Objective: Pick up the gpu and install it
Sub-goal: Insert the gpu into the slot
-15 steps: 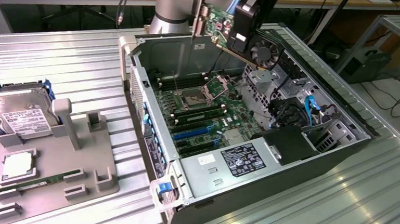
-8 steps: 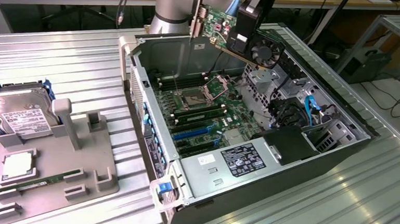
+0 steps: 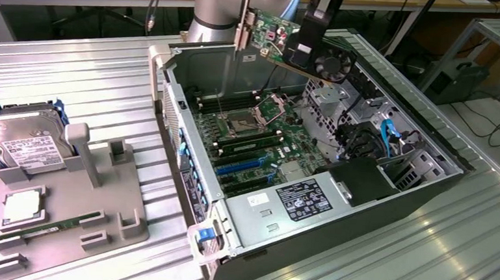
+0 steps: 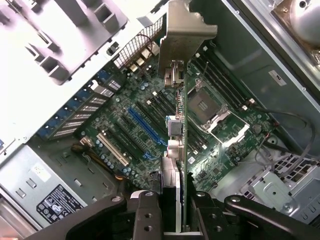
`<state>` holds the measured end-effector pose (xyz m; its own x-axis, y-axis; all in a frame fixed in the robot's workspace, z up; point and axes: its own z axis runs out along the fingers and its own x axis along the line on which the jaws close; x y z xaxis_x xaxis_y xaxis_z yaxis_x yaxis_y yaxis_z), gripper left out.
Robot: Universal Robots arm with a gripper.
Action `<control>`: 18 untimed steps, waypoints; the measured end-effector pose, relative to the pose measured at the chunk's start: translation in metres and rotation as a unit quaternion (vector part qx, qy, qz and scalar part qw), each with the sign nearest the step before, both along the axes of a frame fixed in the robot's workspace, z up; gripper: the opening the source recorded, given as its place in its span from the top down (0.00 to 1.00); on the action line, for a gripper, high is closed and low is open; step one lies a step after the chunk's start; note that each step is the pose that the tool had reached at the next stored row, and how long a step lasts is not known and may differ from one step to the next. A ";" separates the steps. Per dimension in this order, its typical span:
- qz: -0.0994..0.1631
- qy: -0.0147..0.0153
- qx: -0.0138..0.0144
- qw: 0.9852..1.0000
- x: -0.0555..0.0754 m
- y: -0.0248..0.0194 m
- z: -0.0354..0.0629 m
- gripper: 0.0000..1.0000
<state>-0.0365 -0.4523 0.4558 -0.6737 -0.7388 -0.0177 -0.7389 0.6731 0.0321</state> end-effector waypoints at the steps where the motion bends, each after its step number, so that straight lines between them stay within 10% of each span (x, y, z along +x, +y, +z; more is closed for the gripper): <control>1: 0.006 0.000 0.000 1.000 0.000 0.0000 0.0000 0.72; 18: 0.102 0.000 0.000 0.995 0.000 0.0000 0.0000 0.72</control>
<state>-0.0365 -0.4523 0.4558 -0.5090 -0.8606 -0.0177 -0.8606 0.5083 0.0321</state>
